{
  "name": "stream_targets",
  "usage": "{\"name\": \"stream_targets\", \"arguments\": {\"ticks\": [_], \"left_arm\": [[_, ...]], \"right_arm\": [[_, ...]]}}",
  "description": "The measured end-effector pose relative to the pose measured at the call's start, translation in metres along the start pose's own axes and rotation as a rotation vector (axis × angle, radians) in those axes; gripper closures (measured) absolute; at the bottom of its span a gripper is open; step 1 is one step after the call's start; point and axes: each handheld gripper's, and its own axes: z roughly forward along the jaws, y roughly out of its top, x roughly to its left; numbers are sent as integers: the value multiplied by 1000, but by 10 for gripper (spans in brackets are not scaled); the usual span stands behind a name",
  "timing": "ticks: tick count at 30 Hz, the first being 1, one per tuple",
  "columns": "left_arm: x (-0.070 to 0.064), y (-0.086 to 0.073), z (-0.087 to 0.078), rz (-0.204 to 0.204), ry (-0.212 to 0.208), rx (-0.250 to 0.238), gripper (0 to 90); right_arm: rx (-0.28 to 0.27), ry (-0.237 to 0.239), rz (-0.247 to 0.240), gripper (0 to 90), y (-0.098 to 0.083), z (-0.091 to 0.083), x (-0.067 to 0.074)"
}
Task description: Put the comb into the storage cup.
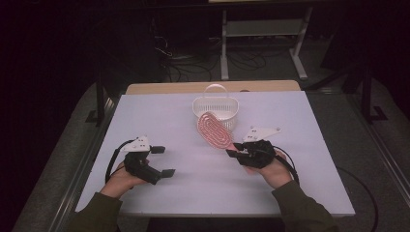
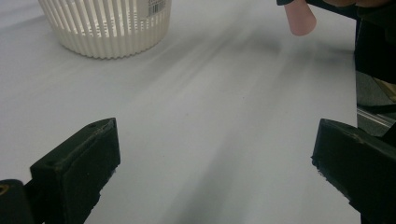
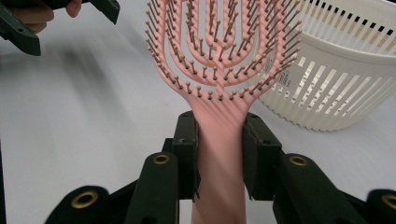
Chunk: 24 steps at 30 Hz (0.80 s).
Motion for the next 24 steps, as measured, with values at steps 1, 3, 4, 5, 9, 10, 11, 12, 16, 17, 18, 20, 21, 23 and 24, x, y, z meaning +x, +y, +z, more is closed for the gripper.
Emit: {"name": "stream_targets", "arguments": {"ticks": [1,3,4,5,9,10,11,12,16,17,18,20,21,23,24], "left_arm": [[0,1,0,-1,7,4,7],[-1,3,2,-6,-1,-1,7],[-1,4,2,-5,-6,-1,7],[-2,6,4,-3,-6,-2,7],[-5,16,11,17,-24,-7,7],[-6,18,12,24,-27,-6,7],[-6,20,14,28,-31,-4,7],[-7,22,15,30,-36,-4,7],[-8,31,21,45,-49,-7,7],[-9,33,23,43,-53,-11,7],[-9,35,25,46,-57,-14,7],[-9,40,28,50,-61,-18,7],[-9,42,29,53,-63,-20,7],[-9,47,32,56,-73,-30,7],[-10,50,33,55,-75,-35,7]], "right_arm": [[0,1,2,686,0,0,0],[-3,1,4,686,-1,1,0],[-9,5,11,686,-1,1,0],[-11,7,13,686,-1,1,-1],[-13,4,8,686,-2,2,0],[-12,3,5,686,-2,2,0],[-12,4,5,686,-3,2,0],[-12,5,5,686,-3,2,0],[-12,2,4,686,-4,2,-1],[-12,1,5,685,-4,2,-1],[-11,1,5,686,-4,2,-1],[-14,1,6,686,-4,1,-2],[-14,0,4,686,-4,1,-2],[-14,-1,6,686,-4,1,-2],[-14,-1,8,686,-4,2,-2]]}}
